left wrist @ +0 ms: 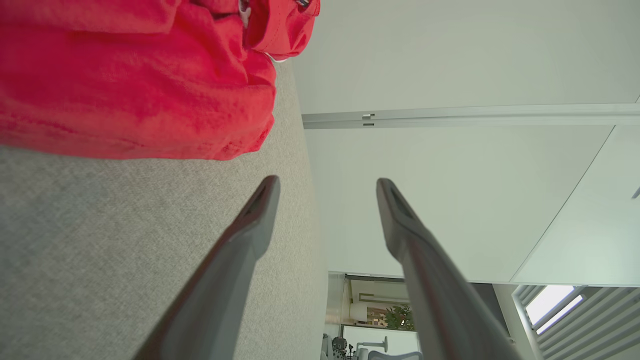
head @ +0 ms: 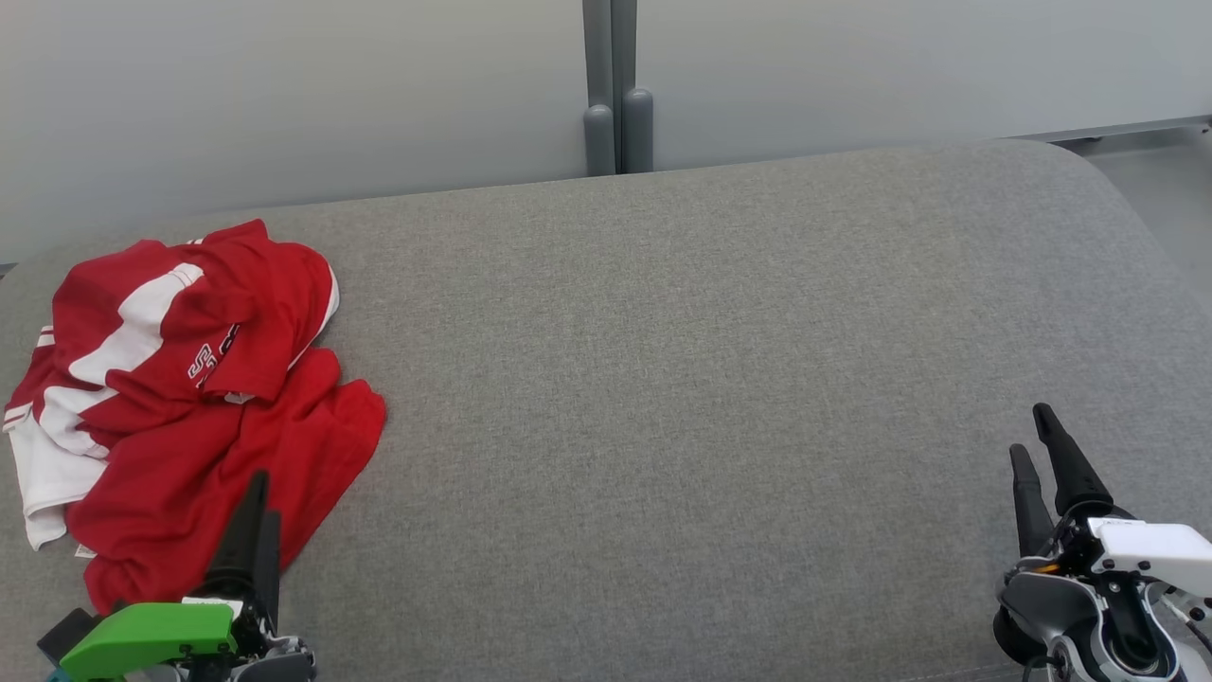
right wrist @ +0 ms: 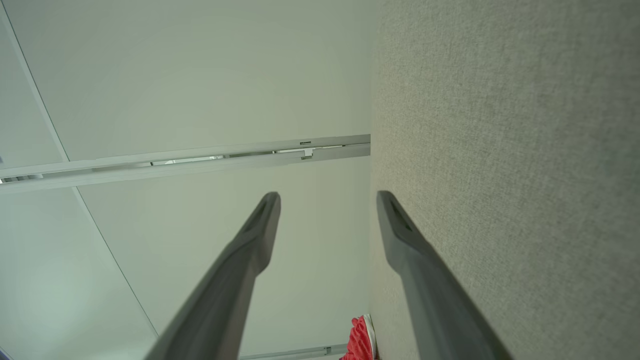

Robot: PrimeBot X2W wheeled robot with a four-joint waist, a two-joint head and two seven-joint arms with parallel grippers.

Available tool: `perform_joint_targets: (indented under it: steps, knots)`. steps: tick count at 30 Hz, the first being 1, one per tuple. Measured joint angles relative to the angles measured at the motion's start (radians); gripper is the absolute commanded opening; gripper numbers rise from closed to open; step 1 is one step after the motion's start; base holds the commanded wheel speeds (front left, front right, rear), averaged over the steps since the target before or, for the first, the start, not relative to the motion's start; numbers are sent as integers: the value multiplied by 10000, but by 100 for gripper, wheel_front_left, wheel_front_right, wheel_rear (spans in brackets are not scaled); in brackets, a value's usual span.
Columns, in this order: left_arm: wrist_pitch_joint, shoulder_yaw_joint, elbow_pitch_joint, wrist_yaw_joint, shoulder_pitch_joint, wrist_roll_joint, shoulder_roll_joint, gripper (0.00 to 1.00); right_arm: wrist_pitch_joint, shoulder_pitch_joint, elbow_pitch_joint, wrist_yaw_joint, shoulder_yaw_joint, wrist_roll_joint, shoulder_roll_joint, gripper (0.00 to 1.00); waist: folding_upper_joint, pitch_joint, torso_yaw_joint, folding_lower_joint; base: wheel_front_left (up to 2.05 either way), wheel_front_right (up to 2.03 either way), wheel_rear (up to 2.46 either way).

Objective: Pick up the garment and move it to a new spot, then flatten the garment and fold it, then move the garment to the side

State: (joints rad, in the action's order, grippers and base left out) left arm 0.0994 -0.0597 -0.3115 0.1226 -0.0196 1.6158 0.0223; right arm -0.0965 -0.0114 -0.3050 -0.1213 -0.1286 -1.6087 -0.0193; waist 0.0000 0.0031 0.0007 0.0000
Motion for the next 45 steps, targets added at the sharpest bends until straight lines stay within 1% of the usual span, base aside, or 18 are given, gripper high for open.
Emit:
perform_joint_targets:
  steps: [5,10,16,20,22,24,27,31,34,37,38,43,45]
  knots:
    - [-148,171,19,0,0,-138,2,100,184,3,102,-2,90,393,-94,100,0,1,9,0,0,0,0]
    - [-424,378,36,0,-1,-336,10,100,456,13,238,0,245,1051,-261,100,0,3,15,0,0,0,0]
    - [-656,681,46,0,-11,-1003,107,100,623,24,420,8,428,2155,-543,100,0,6,14,0,0,0,0]
    - [-759,886,46,0,-25,-1595,299,100,752,26,591,92,581,2903,-660,100,0,6,12,0,0,0,0]
    - [-859,974,46,0,-36,-1973,337,100,830,26,732,184,612,3315,-723,100,0,5,10,0,0,0,0]
    - [-951,1064,42,-4,-77,-2249,372,100,915,26,859,190,660,3695,-784,100,0,-2,9,0,0,0,0]
    - [-1045,1164,58,-15,-186,-2786,441,100,1022,28,1014,286,775,4289,-832,100,0,-7,13,0,0,0,0]
    - [-1191,1212,171,-148,-281,-3459,523,100,1154,38,1172,439,961,5039,-938,100,0,-14,40,0,0,0,0]
    - [-1279,1260,238,-247,-322,-3981,554,100,1239,48,1258,456,1106,5551,-1014,100,0,-16,60,0,0,0,0]
    - [-1371,1335,276,-265,-372,-4474,596,100,1333,55,1310,617,1177,6042,-1089,100,0,-15,76,0,0,0,0]
    - [-1457,1411,295,-314,-386,-4750,608,100,1413,95,1338,631,1243,6393,-1129,100,0,-15,88,1,0,0,0]
    - [-1630,1645,303,-349,-387,-5607,669,100,1595,229,1356,790,1480,7185,-1197,100,0,-28,112,0,0,0,0]
    - [-1684,1720,314,-362,-387,-5962,700,100,1672,229,1367,798,1588,7532,-1262,100,0,-34,119,1,0,0,0]
